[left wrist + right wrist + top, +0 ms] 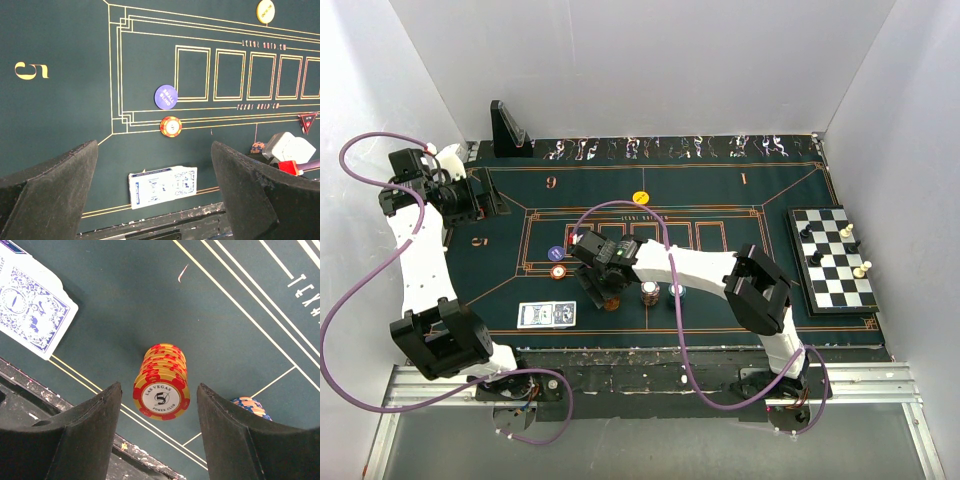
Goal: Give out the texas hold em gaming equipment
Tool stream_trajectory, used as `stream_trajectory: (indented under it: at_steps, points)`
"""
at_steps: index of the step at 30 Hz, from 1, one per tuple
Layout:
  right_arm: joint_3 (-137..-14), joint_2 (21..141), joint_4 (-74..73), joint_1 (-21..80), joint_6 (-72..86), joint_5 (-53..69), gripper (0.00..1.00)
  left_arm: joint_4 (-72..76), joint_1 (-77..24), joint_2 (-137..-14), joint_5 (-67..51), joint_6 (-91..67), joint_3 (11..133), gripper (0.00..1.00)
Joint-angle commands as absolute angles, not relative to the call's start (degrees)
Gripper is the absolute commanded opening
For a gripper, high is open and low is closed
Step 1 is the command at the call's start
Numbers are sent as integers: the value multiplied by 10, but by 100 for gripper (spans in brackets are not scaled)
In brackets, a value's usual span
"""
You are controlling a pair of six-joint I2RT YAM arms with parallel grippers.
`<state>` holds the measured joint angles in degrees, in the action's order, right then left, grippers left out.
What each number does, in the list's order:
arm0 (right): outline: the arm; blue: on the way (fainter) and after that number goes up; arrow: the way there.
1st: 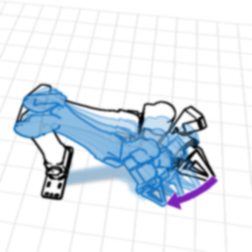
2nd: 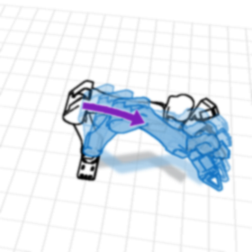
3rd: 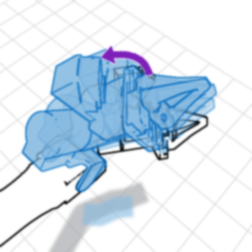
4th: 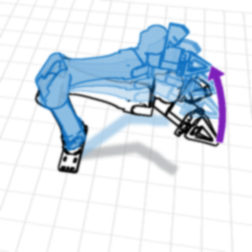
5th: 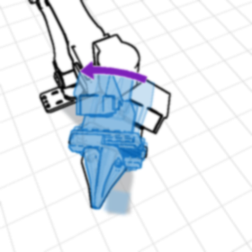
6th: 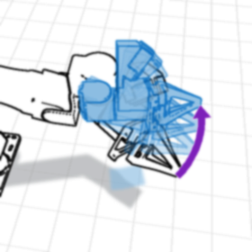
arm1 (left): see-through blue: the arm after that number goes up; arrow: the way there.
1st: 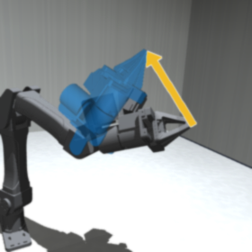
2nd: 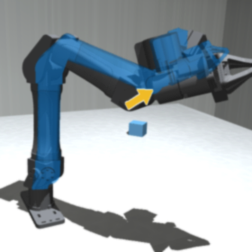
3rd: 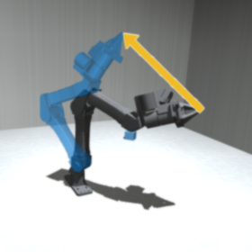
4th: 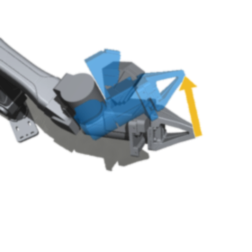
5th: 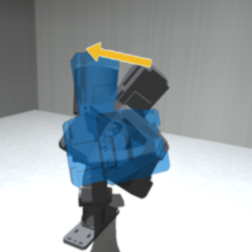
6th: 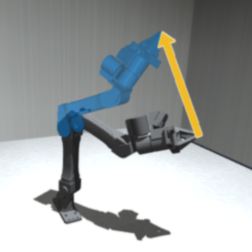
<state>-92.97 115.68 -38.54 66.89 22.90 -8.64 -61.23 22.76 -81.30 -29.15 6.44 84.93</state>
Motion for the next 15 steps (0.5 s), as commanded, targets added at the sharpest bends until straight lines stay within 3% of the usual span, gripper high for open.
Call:
stream_trajectory:
  at_steps: [1,11,15]
  points:
    - [-926,1158,-378,672,238,-87,68,-610,230,-788,-294,70,854,98]
    - [-913,1152,-374,674,243,-89,61,-612,230,-787,-295,69,854,98]
    - [-909,1150,-369,674,244,-89,52,-611,230,-785,-296,70,854,98]
